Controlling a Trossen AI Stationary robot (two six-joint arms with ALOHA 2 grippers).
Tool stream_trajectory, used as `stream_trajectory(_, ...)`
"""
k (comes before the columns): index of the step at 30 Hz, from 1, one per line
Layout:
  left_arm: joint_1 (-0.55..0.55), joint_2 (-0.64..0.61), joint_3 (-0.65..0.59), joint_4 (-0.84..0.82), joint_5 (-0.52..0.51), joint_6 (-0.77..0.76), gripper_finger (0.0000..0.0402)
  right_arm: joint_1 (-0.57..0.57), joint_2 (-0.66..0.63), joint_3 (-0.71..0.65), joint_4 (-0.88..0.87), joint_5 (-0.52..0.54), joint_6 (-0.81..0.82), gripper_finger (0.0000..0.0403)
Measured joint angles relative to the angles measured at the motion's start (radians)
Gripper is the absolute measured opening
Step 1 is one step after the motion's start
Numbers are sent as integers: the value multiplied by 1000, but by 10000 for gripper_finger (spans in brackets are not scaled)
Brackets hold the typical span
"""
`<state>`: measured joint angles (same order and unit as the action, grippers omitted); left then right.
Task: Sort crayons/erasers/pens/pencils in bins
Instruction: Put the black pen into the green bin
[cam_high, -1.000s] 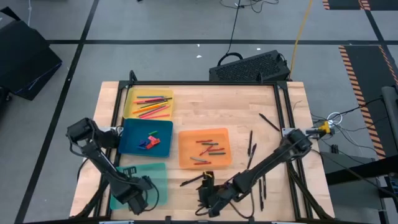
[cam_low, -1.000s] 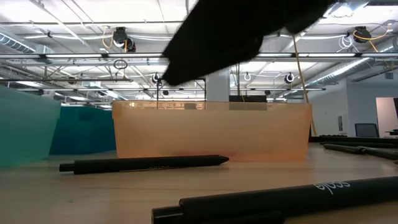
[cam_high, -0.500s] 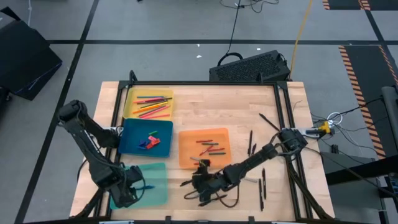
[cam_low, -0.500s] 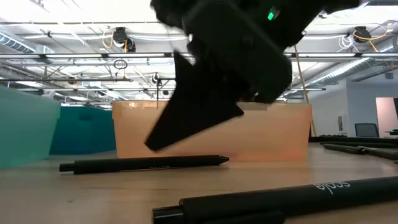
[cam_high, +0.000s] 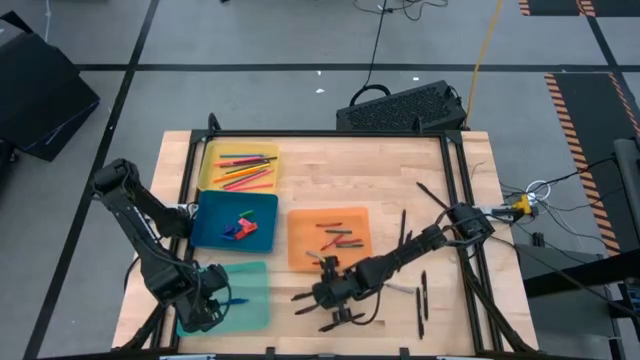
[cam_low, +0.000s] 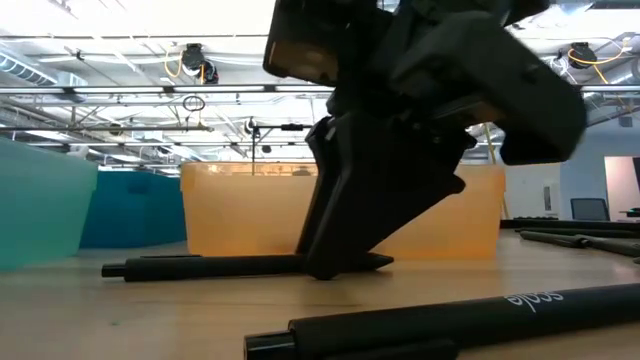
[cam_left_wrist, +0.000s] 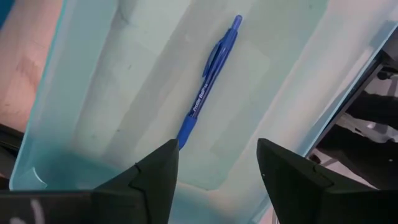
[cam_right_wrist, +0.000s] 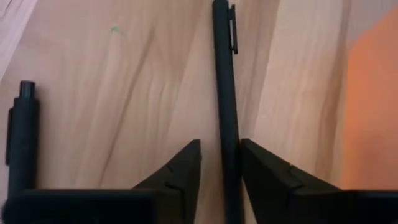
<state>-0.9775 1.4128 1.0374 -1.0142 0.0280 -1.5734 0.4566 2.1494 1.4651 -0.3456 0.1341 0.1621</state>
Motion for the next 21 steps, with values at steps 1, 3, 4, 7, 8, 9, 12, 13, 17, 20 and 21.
stream_trajectory(1, 0, 0, 0, -1, 0, 0, 220, 2, -1, 0, -2, 0, -3, 97)
stream_trajectory(3, 0, 0, 0, -2, 0, 0, 220, 4, -3, -1, -5, -1, -12, 76)
stream_trajectory(4, 0, 0, 0, -2, 0, 0, 220, 5, -3, -1, -6, -1, -17, 64)
stream_trajectory(7, 0, 0, 0, -2, 0, 0, 220, 7, -3, -2, -9, -2, -26, 34)
stream_trajectory(8, 0, 0, 0, -2, 4, -1, 220, 7, -3, -2, -10, -3, -26, 27)
stream_trajectory(9, 0, 0, 0, -2, 9, -1, 220, 7, -3, -2, -10, -3, -26, 23)
stream_trajectory(12, 0, -1, 0, 12, 9, -1, 215, 7, -3, -3, -11, -3, -33, 23)
stream_trajectory(13, 0, -4, 0, 22, 3, -1, 211, 7, -3, -3, -11, -3, -41, 27)
stream_trajectory(17, 2, -24, 0, 63, -45, 0, 192, 14, -10, -4, -9, 1, -67, 44)
stream_trajectory(20, 12, -38, 0, 111, -91, 0, 181, 20, -29, -7, -16, 2, -91, 38)
stream_trajectory(21, 14, -41, 0, 127, -114, -2, 178, 23, -38, -8, -21, 4, -96, 34)
